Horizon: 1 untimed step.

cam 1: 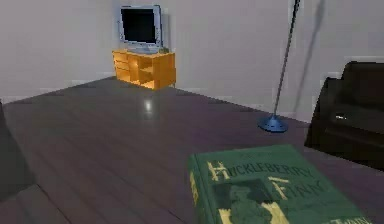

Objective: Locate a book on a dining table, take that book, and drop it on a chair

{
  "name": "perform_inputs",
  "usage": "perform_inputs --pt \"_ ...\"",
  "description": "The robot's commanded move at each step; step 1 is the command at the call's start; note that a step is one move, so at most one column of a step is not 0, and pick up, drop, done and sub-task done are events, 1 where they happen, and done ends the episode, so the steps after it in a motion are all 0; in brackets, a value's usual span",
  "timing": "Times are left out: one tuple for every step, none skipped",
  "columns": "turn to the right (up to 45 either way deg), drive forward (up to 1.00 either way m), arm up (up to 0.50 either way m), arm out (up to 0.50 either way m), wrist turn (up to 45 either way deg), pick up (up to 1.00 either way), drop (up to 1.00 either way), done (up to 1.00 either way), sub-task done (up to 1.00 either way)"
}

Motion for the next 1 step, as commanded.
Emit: perform_inputs --pt "-45.0 0.00 0.00 0.00 0.0 0.00 0.00 0.00 0.00"
